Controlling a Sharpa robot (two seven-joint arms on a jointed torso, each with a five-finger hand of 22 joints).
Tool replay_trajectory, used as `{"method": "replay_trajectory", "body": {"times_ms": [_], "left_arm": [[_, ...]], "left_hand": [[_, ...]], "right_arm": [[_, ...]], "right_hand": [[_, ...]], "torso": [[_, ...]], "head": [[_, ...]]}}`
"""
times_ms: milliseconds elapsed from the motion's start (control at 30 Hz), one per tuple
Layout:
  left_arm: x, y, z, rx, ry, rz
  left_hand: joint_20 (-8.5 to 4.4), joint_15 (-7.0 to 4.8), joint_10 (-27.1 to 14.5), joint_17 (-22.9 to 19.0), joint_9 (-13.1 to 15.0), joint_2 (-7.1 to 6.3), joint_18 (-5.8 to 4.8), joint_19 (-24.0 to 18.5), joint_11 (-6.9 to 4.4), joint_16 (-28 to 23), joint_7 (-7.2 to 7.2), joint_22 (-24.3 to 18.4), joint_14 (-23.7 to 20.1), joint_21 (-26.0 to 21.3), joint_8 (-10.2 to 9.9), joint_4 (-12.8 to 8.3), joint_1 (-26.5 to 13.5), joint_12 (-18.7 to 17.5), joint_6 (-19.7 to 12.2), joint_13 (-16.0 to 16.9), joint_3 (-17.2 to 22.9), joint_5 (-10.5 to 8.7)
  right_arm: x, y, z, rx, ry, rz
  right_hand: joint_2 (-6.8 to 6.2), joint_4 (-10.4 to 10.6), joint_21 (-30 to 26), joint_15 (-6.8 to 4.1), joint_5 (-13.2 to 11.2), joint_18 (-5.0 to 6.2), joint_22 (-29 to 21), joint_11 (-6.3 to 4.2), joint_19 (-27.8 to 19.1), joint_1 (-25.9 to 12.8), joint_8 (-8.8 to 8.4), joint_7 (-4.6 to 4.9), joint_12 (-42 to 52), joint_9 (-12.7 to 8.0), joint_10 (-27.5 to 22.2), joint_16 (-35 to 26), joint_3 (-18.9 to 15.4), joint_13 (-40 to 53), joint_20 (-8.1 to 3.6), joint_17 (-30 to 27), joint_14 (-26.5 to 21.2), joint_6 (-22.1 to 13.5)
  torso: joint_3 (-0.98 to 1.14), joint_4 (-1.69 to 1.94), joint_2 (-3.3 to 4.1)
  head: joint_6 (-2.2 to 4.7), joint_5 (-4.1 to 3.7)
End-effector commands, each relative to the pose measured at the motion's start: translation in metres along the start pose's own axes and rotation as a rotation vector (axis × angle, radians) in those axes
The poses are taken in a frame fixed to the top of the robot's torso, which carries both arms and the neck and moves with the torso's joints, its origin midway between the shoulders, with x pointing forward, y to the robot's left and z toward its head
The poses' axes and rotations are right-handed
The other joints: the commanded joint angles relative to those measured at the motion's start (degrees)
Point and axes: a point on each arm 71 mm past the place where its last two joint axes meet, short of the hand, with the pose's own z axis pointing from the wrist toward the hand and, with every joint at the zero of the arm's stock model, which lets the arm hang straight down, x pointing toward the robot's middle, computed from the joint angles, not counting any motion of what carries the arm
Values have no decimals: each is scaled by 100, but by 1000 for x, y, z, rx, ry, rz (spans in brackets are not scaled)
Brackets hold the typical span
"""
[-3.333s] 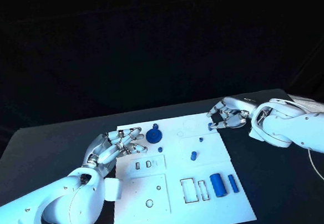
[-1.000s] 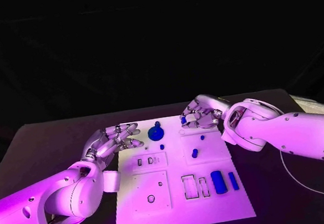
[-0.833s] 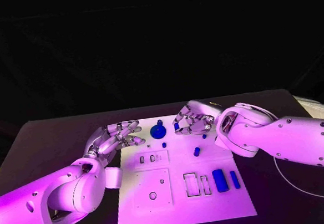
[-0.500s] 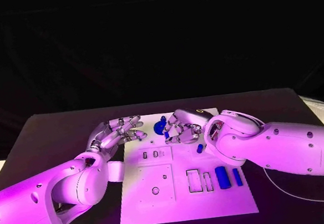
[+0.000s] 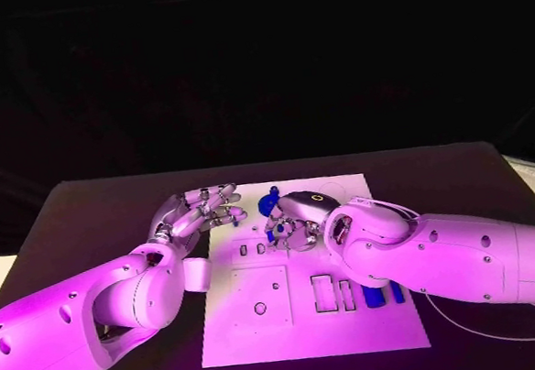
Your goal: Assemble the parts on the task board
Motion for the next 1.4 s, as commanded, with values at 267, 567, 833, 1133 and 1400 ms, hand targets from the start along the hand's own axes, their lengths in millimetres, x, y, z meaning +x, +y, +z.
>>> {"method": "replay_trajectory", "body": {"times_ms": [267,567,833,1133,1400], "left_arm": [[4,-1,0,9,22,-15],[5,-1,0,7,27,-18],[5,-1,0,5,29,-18],[5,0,0,4,29,-18],[5,0,0,2,28,-18]], "left_hand": [[5,-3,-5,-7,2,-26,34,-38,27,-23,30,-7,-54,-41,-17,-2,-38,-17,-1,9,35,-5],[5,-3,-5,-8,2,-24,35,-38,27,-25,31,-8,-54,-43,-16,-2,-39,-17,0,10,36,-5],[6,-3,-5,-8,2,-21,36,-38,27,-28,31,-8,-53,-44,-16,-2,-39,-17,-1,10,39,-5],[7,-4,-5,-9,2,-14,38,-36,26,-33,30,-10,-49,-48,-16,-5,-35,-16,-1,10,48,-3],[8,-4,-5,-9,2,-12,39,-36,26,-34,30,-10,-49,-48,-16,-5,-35,-16,-1,10,49,-3]], "right_arm": [[9,2,2,0,24,-41],[12,3,2,-1,47,-48],[17,3,1,2,75,-55],[19,2,0,9,89,-61],[18,1,0,15,77,-60]], "right_hand": [[10,1,-30,-29,22,-76,-6,8,-52,-73,-11,-3,-11,57,-32,-26,28,2,-3,553,393,30],[-38,0,-55,-25,9,-68,-46,14,-69,-124,-29,5,-58,60,-46,-43,22,-29,-2,533,390,21],[-116,3,-87,-13,-30,-61,-96,31,-90,-204,-71,28,-156,58,-87,-66,-3,-97,5,505,386,-19],[-221,23,-121,21,-7,-55,-143,76,-110,-312,-170,82,-379,40,-196,-94,-59,-261,30,475,380,-144],[-272,20,-152,52,23,-47,-191,114,-131,-341,-256,130,-627,18,-333,-133,-82,-451,56,425,369,-272]], "torso": [[3,-6,-1],[5,-7,0],[6,-10,3],[7,-8,1],[7,-7,5]], "head": [[-23,10],[-41,28],[-49,23],[-61,20],[-77,-1]]}}
